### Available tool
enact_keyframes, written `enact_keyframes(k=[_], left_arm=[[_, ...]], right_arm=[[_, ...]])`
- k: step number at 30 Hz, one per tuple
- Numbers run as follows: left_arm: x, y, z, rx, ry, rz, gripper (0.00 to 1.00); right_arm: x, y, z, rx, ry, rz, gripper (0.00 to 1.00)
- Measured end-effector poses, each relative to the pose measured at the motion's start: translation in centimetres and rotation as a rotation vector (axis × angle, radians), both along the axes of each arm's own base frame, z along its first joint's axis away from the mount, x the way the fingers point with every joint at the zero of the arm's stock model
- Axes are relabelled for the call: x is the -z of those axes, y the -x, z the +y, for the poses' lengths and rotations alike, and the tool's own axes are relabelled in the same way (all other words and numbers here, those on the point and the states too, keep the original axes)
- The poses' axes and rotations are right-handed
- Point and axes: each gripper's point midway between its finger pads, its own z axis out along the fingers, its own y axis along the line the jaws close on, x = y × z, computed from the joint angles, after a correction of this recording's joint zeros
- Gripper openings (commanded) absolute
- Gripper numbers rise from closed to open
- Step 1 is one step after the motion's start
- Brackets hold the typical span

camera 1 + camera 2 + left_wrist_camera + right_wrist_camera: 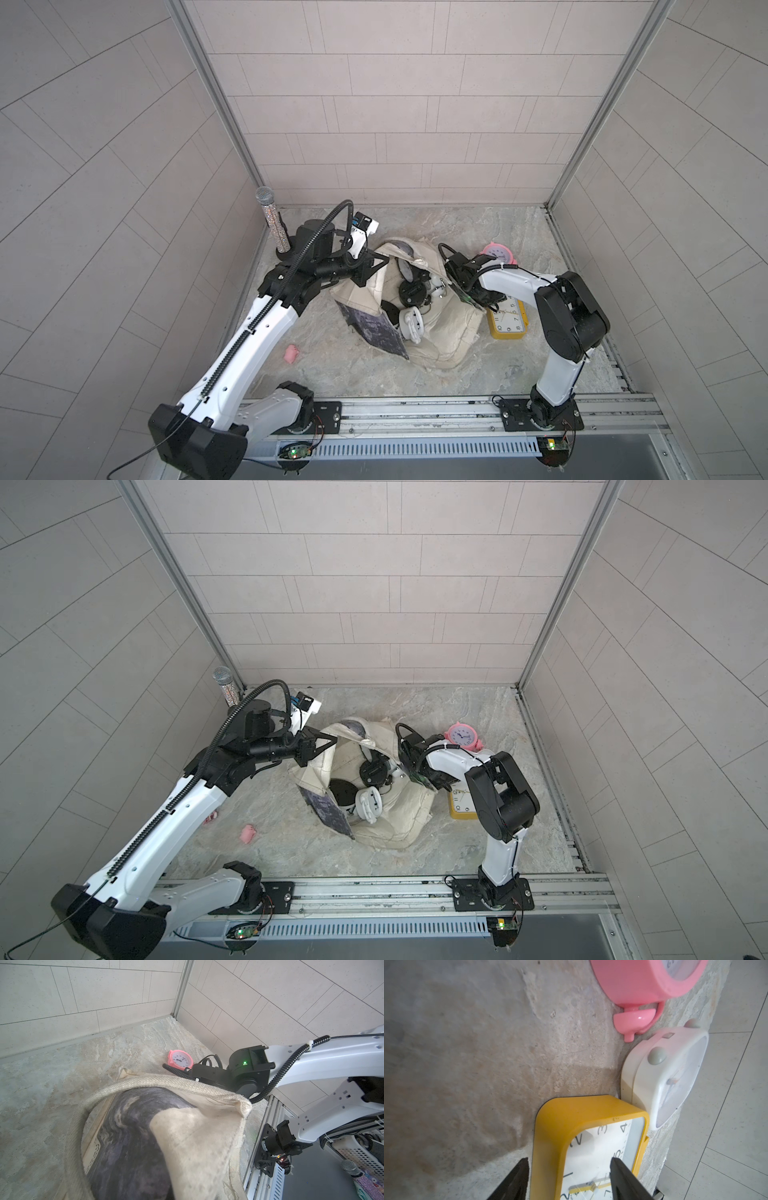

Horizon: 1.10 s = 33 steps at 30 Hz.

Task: Take the alarm clock out of the canvas bag
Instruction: Place the alarm at the center of the board, then pick up the alarm from the canvas bag.

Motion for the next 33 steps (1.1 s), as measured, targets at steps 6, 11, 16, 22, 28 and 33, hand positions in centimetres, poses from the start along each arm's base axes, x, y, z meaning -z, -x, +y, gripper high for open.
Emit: enact_keyframes(k=[6,11,16,22,28,33], left_arm=[[0.0,0.0,0.0,0.000,0.000,0.000,0.00],[0.0,0.0,0.0,0.000,0.000,0.000,0.00],[0.0,0.0,0.0,-0.001,0.000,0.000,0.00],[0.0,0.0,0.0,-0.003,0.003,0.004,0.00],[0.0,0.0,0.0,-0.005,0.005,0.007,0.00],[0.0,0.0,0.0,-0.005,0.005,0.008,0.00]], right_arm=[[-3.8,-0.1,0.1,0.011,-0.085,-0.100,0.64],[-9.2,0.0,-0.3,0.031,-0.214,-0.247,0.60],[-17.1,0.9,1.1,-0.058,-0.448,-0.495,0.58],[-24.5,4.2,4.3,-0.251,-0.773,-0.741,0.51],[-26.9,7.6,9.6,-0.438,-1.034,-0.803,0.47],[-24.5,11.8,16.2,-0.644,-1.144,-0.703,0.47]])
